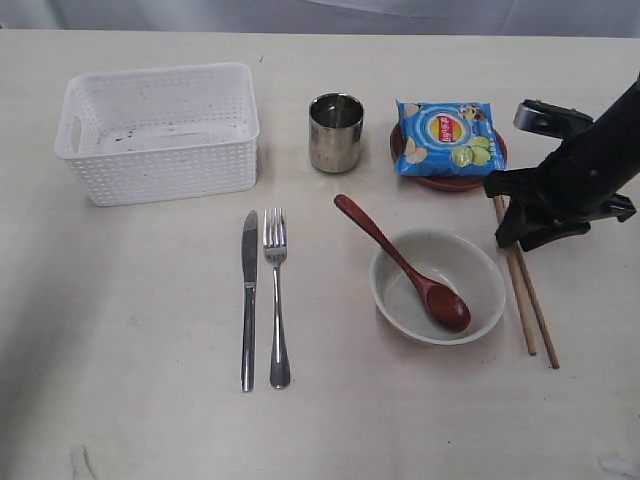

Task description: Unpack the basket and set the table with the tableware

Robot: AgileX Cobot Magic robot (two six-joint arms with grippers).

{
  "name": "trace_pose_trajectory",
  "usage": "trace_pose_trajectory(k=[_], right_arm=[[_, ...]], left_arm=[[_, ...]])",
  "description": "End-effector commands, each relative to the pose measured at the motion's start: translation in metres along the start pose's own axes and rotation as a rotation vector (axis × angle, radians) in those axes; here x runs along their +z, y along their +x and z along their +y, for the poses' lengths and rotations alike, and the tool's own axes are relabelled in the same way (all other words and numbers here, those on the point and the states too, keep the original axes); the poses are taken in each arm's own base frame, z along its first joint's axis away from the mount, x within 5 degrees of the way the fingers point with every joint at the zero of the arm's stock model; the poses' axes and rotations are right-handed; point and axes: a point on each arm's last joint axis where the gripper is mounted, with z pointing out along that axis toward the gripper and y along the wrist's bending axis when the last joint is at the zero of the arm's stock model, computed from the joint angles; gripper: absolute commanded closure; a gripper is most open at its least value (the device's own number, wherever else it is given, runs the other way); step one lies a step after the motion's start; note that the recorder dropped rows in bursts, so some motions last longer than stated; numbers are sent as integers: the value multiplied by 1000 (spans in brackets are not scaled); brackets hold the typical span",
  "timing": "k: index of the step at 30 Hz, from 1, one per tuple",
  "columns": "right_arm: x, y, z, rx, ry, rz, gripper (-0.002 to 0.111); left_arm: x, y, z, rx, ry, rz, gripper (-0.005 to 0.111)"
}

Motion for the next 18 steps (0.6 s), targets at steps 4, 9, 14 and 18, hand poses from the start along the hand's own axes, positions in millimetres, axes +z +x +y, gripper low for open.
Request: trace_pose_trajectory(k=[4,9,14,18], right_arm=[[-2,1,-4,-27,49,20,85],[-6,1,-2,-30,50,6,85],[-21,-3,4,-27,33,-62,85],[-21,-3,6,-17,21,-66,85]], left_arm=[[-1,0,-1,4,3,-13,106],[-1,0,-1,4,3,-13,106],[-1,0,-1,4,3,-13,106],[-1,0,-1,2,4,-13,106]])
